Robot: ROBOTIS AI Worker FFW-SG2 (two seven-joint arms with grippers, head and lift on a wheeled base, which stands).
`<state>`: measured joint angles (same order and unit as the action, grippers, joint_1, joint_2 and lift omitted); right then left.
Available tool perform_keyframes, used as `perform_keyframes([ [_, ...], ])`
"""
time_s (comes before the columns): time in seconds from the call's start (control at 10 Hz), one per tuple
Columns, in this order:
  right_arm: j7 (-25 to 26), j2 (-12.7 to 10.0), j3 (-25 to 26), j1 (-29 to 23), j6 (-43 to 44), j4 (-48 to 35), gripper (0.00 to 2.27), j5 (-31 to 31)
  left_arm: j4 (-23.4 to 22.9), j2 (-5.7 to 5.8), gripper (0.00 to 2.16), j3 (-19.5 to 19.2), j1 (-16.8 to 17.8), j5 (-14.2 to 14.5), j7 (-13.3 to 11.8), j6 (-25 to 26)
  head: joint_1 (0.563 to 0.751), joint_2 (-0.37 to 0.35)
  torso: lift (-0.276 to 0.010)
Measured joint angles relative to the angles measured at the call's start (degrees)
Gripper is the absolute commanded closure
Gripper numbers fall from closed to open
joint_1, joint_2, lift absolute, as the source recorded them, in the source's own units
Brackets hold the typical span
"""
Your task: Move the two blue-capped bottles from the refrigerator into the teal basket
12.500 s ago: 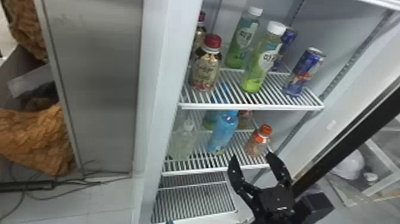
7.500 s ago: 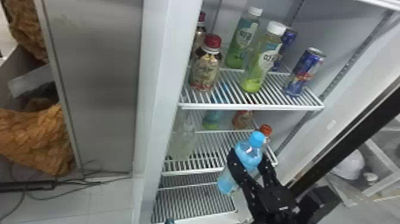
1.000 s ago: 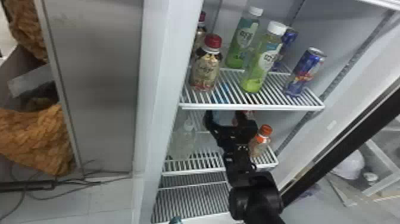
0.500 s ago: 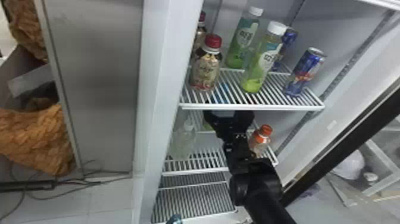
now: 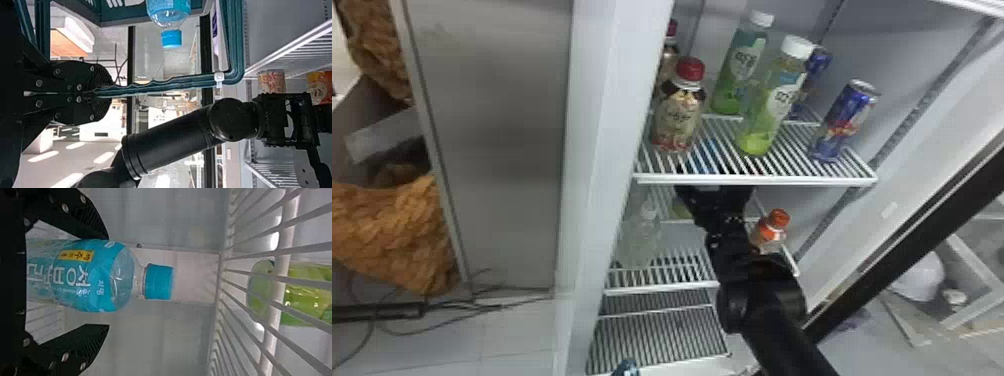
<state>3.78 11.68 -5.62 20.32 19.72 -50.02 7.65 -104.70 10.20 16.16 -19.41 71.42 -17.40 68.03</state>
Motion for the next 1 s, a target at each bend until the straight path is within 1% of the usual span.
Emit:
perform_keyframes([
  [0.3, 0.0, 0.02, -0.09, 0.11, -0.28, -0.1, 0.64, -0.15, 0.01, 0.09, 1.13, 0.01, 0.01, 0.15, 0.0, -0.11, 0.695, -0.35, -0.138],
  [0.6, 0.0, 0.09, -0.1, -0.73, 1.83, -0.43, 0.64, -0.48, 0.01, 0.25, 1.13, -0.04, -0.32, 0.44, 0.0, -0.12, 0.695, -0.35, -0.138],
  [0.8, 0.0, 0.02, -0.06, -2.97, 2.47, -2.77, 0.64, -0.37, 0.01, 0.38, 1.13, -0.23, -0.63, 0.54, -0.08, -0.22, 0.695, -0.35, -0.138],
  [1.0, -0.15, 0.01, 0.45, -6.82, 2.52, -7.24, 0.64, -0.16, 0.01, 0.47, 1.13, -0.49, -1.04, 0.59, -0.16, -0.24, 0.695, -0.35, -0.138],
])
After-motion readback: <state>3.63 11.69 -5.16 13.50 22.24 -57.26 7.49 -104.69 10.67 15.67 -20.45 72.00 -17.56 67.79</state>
